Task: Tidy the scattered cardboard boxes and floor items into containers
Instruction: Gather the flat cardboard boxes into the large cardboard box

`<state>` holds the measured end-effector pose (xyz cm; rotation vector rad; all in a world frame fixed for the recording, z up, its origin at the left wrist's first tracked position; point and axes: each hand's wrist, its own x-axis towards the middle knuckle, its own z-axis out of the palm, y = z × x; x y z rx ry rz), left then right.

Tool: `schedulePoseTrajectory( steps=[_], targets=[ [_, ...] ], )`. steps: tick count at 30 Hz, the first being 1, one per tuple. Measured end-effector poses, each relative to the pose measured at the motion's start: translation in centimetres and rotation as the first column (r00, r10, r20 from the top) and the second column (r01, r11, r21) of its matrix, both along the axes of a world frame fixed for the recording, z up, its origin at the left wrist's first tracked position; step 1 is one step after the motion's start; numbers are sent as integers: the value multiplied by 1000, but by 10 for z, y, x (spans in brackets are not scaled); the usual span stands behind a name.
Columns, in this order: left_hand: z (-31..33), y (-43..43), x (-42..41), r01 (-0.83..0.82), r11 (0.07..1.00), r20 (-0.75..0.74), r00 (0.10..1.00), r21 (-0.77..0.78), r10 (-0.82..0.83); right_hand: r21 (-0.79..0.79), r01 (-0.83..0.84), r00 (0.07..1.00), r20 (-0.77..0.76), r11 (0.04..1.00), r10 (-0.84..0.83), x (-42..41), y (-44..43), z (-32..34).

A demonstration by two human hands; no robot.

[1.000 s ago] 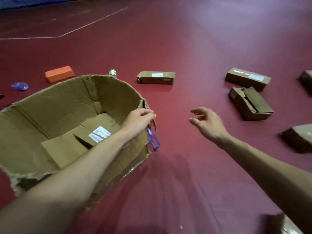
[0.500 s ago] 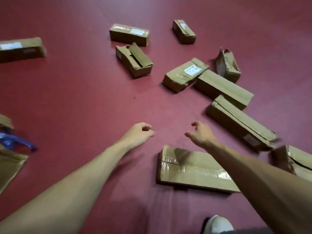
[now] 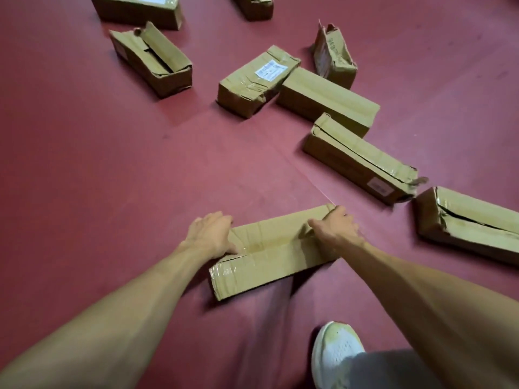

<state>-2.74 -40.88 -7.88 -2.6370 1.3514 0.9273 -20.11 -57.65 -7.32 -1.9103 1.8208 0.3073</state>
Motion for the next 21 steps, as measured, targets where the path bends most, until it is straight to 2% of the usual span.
schedulePoseTrajectory(
  steps=[4, 7, 10, 13, 18, 21],
  targets=[
    [2, 36, 28, -289, 957, -71, 955, -10, 287, 12, -219, 934, 290, 976, 206, 50, 0, 12],
    [14, 48, 40, -504, 859, -100, 863, -88, 495, 9, -315, 874, 392, 949, 286, 86, -5, 31],
    [40, 39, 51, -591, 791, -61, 806, -157, 589, -6, -375, 866, 354, 927, 352, 116, -24, 56],
    [69, 14, 63, -653, 722, -47, 748, -228, 662, 18, -471, 857, 245, 882, 453, 136, -56, 89],
    [86, -53, 55, -714, 646, -74, 684, -272, 725, 2, -591, 803, 94, 806, 589, 122, -134, 125],
    [80, -78, 47, -730, 631, -71, 667, -262, 742, -41, -542, 827, 151, 839, 542, 101, -165, 111]
  ],
)
